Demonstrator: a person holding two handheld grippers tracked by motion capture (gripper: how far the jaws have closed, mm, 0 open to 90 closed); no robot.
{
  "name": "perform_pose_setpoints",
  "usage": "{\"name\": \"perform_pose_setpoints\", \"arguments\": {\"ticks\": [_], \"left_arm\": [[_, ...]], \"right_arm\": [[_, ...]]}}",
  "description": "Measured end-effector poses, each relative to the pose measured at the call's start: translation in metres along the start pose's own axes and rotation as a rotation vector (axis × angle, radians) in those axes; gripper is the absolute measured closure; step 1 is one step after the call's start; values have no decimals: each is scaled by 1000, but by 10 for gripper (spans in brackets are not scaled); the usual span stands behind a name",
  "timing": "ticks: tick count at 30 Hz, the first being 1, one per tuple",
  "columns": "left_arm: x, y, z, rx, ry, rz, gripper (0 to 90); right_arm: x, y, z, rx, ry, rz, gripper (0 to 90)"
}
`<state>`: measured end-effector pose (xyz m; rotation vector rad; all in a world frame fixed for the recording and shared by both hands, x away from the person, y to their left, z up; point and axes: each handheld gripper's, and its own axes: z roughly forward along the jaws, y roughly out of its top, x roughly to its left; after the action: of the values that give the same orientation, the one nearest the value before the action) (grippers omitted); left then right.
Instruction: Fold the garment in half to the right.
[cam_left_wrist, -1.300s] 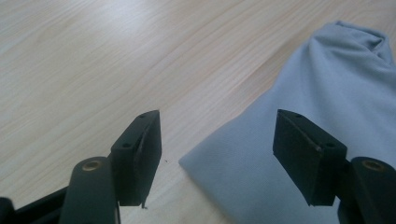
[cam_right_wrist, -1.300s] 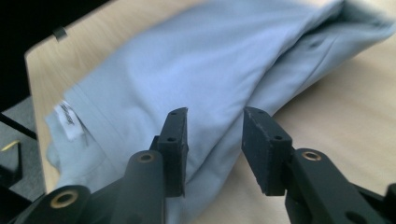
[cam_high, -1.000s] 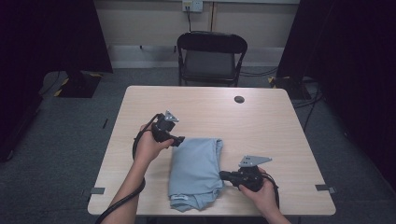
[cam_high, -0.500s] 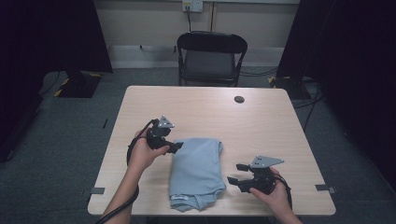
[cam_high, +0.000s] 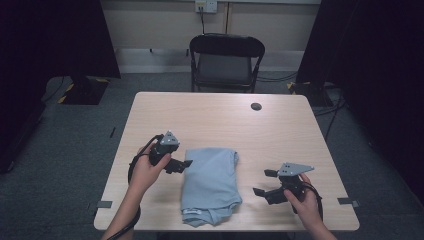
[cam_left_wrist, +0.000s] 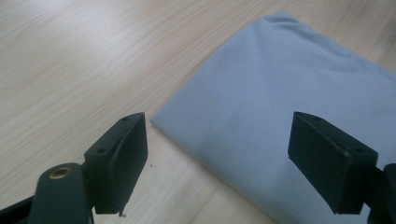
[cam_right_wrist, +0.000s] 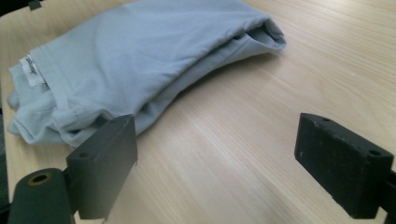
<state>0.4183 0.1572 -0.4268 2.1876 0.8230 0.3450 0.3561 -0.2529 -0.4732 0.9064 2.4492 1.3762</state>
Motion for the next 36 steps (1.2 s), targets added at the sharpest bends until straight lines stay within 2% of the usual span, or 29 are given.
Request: {"name": "perform_pose_setpoints", "arguments": {"ticks": [2,10,20,36], "left_arm": [[0,-1,-1,-2,0,1,198],[-2,-8,-6,-10,-12,8,195],[-4,-21,-9,-21,-23,-4,192],[-4,-45,-13,-22,-29,-18,192]], "right_arm": [[-2,-2,-2,1,-13,-6,128],[-10,-7,-9,3,-10,-15,127],[-17,-15,-14,23,-13,-22,127],[-31,-25,-29,21,-28,-13,127]]}}
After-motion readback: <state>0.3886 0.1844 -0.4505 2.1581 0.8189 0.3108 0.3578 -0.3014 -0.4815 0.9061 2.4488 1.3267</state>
